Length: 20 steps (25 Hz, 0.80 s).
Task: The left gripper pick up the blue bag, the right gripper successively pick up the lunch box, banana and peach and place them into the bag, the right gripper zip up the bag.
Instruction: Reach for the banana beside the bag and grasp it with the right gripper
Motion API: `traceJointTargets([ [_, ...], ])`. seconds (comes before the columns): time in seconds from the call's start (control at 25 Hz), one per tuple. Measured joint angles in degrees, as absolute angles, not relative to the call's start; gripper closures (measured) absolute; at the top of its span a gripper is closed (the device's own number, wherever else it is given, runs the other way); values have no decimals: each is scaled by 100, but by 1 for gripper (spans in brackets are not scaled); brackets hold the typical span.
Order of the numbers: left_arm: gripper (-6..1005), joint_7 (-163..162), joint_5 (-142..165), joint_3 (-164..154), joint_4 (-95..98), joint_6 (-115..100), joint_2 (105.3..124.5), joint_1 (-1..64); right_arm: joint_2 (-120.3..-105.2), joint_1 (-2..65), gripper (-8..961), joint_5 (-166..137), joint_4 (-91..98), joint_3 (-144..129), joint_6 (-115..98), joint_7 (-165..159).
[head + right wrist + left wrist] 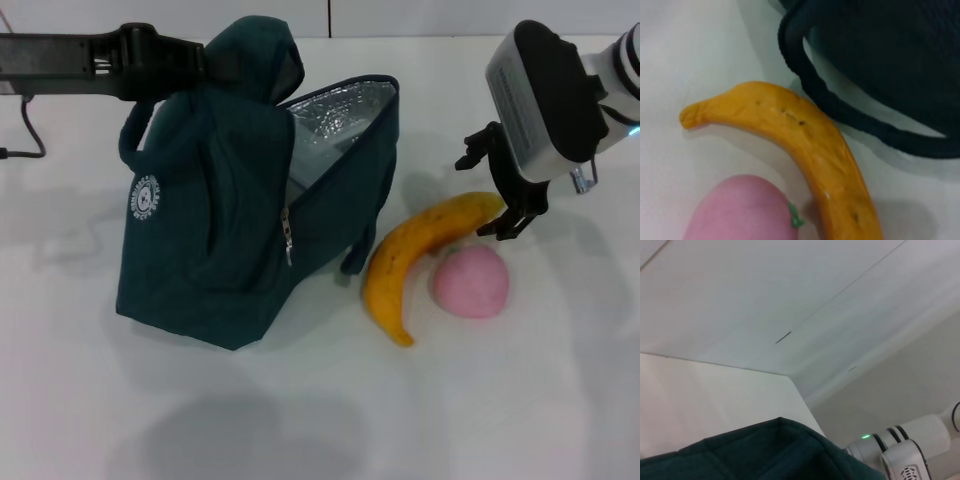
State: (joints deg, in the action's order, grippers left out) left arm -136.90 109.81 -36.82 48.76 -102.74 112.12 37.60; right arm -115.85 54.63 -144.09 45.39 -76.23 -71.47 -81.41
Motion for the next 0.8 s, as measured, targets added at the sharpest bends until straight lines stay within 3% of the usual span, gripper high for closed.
traceJointTargets([
  [0.8, 963, -13729, 10967, -3683, 4878, -10279, 11254, 3835, -11594, 5590, 109, -13989, 3935, -7754, -6691, -7850],
])
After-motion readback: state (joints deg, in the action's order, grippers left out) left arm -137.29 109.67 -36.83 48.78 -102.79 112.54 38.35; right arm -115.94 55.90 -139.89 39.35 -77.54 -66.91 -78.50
